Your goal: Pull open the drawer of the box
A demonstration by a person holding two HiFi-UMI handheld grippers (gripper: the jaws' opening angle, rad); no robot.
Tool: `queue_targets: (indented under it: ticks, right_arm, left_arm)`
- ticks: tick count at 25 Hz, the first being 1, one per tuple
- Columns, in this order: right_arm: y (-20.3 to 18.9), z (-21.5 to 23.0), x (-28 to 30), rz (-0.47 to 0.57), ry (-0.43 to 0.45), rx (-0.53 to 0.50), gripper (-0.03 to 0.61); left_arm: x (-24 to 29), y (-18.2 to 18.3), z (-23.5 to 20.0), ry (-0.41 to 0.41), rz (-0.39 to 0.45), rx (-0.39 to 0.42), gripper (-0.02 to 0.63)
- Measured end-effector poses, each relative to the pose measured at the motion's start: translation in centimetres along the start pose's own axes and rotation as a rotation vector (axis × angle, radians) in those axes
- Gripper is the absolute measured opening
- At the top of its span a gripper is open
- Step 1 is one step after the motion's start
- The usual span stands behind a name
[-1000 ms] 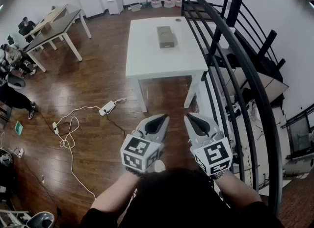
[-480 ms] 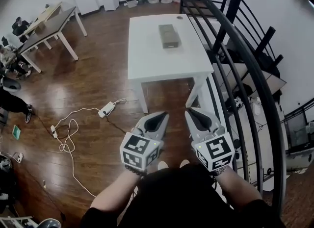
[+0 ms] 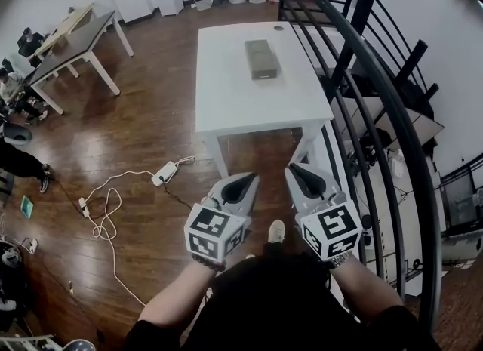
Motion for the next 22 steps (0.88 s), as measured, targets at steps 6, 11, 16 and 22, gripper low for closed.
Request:
queue_targets:
  ticks: [6,11,16,22]
  right_arm:
    - [-0.5,4.1,3.1,0.002,0.021,0.031,0.011]
    - [-0.6,6.8,5.7,-0.006,0.055,0.038,0.012]
    - [-1.3,10.0,7.5,-0.019,0.08,0.046,0.011]
    - [-1.7,13.5,9.5,-0.034,0.116,0.07,0.011]
  left_arm:
    - [4.4,1.4,-1.6,0.024,-0.023,0.015,0.015]
    - [8.0,2.8,-3.0,0.046,-0.041,0.017,0.015]
    - [12.0,3.7,-3.7,0.067,-0.053,0.012,0.017]
    - [15.4,5.2,-4.2,0.098,-0.049,0.009,0.017]
Point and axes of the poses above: the fingertips, and each gripper's own axes: x forward along the fingers, z to its right, y out of its top, the point moved 4 cm from there along -x, backward along the fingers, and after that the axes turned 5 degrees about -x, right-handed, at the moved point
